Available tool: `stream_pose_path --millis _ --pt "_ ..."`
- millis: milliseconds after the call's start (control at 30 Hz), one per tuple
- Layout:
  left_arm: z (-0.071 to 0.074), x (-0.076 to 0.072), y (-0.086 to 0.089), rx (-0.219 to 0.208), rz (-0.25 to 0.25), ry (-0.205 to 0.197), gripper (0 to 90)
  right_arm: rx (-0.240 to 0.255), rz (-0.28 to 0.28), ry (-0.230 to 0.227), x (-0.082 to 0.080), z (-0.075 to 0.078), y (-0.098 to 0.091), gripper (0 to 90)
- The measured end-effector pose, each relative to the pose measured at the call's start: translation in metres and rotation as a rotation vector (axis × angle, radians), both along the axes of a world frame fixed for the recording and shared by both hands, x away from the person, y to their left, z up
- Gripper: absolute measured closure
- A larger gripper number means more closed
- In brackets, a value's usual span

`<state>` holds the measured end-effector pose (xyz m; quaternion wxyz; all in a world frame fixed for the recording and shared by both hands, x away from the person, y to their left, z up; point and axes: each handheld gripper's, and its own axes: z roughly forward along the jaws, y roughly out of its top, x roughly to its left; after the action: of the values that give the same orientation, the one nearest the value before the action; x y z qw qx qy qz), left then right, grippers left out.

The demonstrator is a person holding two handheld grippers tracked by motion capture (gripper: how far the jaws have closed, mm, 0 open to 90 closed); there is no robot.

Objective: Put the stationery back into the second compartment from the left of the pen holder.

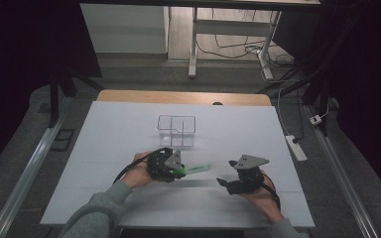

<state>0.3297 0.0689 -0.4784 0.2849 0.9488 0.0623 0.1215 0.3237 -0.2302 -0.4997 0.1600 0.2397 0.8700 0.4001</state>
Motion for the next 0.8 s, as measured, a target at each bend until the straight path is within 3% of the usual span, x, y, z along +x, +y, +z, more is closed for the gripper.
stream_pose_path --millis 800 --pt "-0.001 -0.001 -0.003 0.002 -0.013 0.006 66.6 -0.020 0.028 -0.003 0.002 -0.002 0.015 20.6"
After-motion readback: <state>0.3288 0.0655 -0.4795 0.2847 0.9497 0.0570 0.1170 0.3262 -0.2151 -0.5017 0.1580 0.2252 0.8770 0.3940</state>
